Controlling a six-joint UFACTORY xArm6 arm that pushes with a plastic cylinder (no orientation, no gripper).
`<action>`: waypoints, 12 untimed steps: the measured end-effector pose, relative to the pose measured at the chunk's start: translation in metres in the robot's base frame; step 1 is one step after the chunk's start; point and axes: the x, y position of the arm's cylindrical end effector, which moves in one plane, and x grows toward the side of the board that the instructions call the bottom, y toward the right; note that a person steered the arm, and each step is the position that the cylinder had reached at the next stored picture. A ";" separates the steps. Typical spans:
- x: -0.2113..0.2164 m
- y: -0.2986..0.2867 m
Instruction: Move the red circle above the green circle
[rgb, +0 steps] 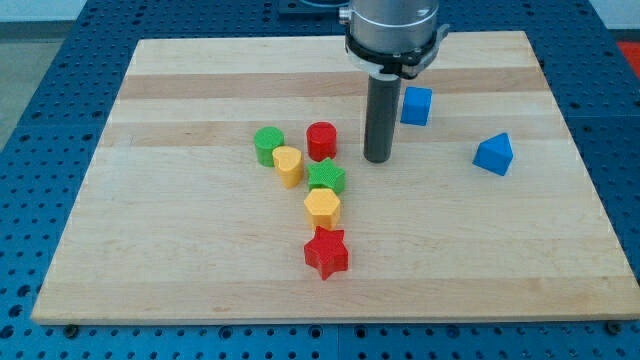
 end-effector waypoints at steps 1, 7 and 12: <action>-0.012 -0.005; 0.005 -0.042; -0.081 -0.091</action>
